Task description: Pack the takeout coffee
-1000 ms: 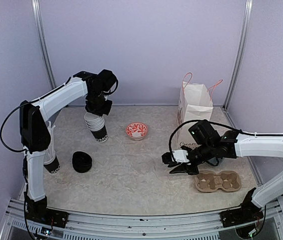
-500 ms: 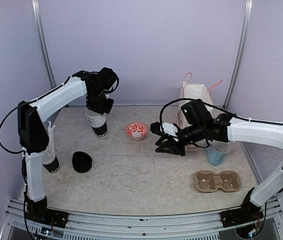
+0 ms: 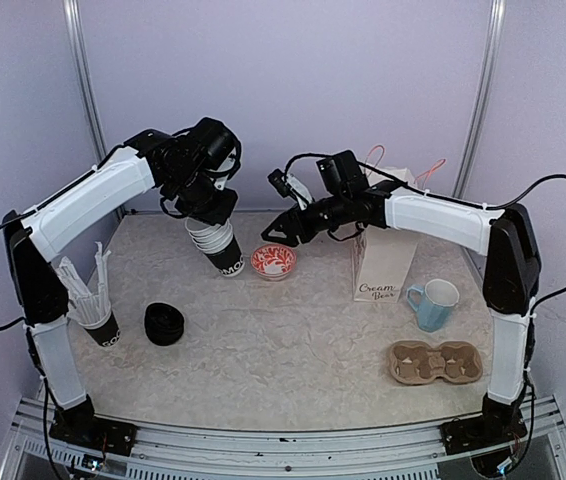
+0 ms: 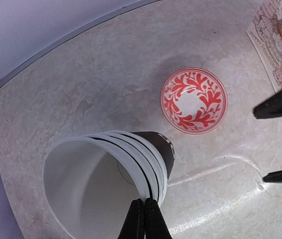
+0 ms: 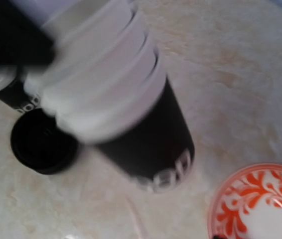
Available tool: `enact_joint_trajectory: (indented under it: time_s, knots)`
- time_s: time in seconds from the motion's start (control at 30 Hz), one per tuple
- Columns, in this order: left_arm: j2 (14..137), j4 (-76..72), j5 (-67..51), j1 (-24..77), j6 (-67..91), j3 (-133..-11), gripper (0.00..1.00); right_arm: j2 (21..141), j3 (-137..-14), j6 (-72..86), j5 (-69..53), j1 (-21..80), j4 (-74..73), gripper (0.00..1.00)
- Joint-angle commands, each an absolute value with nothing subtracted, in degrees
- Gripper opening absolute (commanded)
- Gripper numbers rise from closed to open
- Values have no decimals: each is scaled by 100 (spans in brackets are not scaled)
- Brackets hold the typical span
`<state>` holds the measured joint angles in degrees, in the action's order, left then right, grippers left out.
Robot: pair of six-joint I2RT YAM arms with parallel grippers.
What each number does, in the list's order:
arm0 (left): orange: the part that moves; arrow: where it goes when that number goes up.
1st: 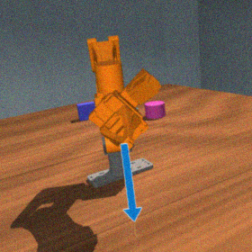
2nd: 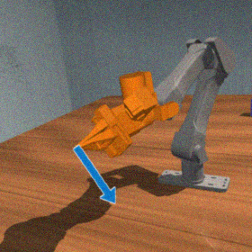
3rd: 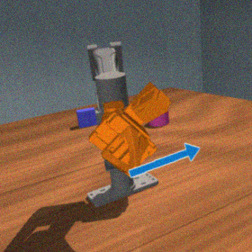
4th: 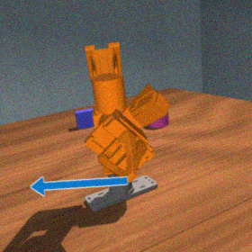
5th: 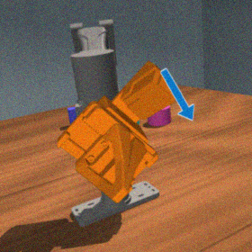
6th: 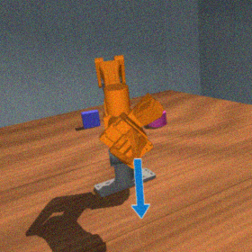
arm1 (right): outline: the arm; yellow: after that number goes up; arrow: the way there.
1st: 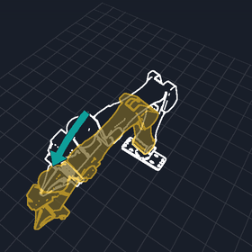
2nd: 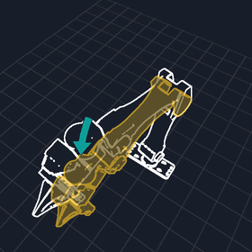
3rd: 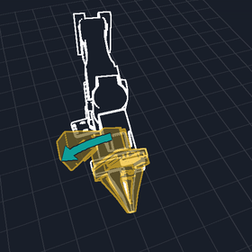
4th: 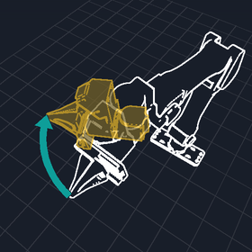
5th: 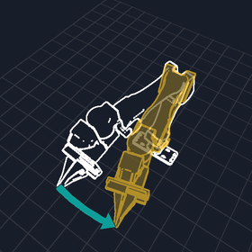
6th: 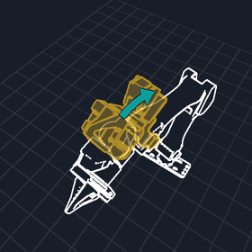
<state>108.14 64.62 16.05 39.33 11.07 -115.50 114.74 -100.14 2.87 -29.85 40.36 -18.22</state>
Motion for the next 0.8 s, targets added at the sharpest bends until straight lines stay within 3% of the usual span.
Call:
enact_joint_trajectory:
  time_s: [0.0, 0.37, 0.77]
  knots:
    - [10491, 6382, 1550, 4219, 1126, -11359, 0, 11811, -10576, 1233, -3618, 4056, -2088, 65]
    - [10512, 6466, 1354, 4731, 1272, -11308, 0, 12020, -10524, 1893, -4299, 4061, -1775, 83]
    - [10532, 6426, 1045, 4868, 1340, -11355, 0, 12325, -10578, 2328, -4228, 4035, -1752, 79]
